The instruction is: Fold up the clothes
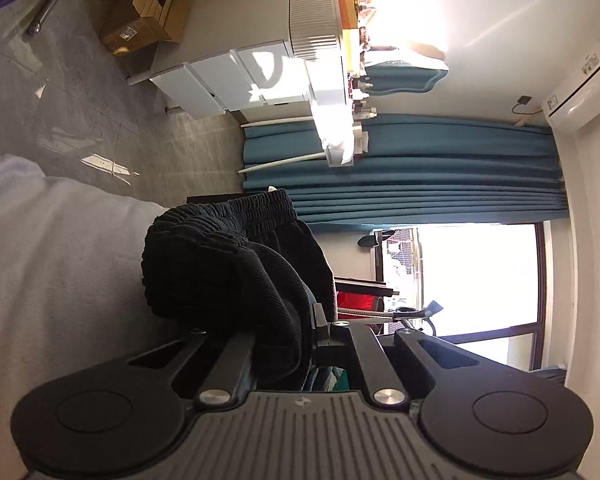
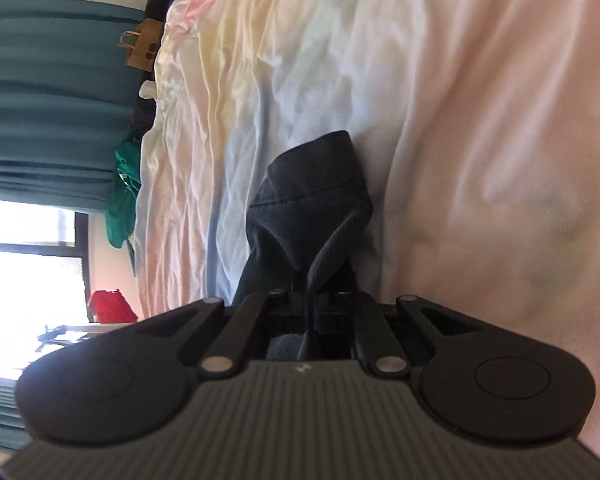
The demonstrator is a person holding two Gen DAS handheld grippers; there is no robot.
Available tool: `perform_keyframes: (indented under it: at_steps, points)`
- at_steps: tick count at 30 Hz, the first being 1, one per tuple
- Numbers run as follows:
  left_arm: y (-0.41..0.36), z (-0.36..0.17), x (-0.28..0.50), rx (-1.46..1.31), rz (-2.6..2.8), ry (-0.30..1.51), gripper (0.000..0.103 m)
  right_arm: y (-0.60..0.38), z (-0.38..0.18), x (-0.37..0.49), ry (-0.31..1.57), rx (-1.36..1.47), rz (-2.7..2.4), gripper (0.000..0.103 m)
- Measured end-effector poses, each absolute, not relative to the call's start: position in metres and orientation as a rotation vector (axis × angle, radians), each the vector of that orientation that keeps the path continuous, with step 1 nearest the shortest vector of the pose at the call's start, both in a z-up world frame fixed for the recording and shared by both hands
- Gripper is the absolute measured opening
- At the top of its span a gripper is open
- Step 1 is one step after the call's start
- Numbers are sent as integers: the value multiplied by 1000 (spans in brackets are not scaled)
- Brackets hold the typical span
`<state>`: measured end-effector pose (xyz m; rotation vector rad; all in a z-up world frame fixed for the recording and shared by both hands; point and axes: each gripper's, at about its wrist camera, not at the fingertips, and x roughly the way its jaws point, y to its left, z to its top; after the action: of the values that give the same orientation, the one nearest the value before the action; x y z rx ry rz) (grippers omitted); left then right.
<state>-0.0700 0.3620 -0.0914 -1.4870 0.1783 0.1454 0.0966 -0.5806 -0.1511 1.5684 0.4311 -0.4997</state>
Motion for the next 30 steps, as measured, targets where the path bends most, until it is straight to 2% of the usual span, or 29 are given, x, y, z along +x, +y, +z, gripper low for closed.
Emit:
perform_keyframes:
  at_steps: [7,11,15,19,22,25,30]
  points:
    - [350,-96,-46,-1515,163,195,7,-589,-153,85,319,1674,-386,11]
    - [350,-99,-42,-1493,175,212,8,-593,-150,95,317,1595,-437,12]
    - [348,-98,-40,-1465,181,230,9,-593,-129,107,259,1394,-518,7]
    - [350,-103,-33,-1475,178,230,9,-577,-101,123,211,1245,-489,6]
    - [348,-102,-28,-1454,188,233,9,-553,-64,137,165,1066,-340,6]
    - [347,-99,-24,-1427,193,240,9,-508,-19,151,139,757,-102,6]
    - [345,-97,-23,-1424,201,245,10,-444,6,161,230,536,221,6]
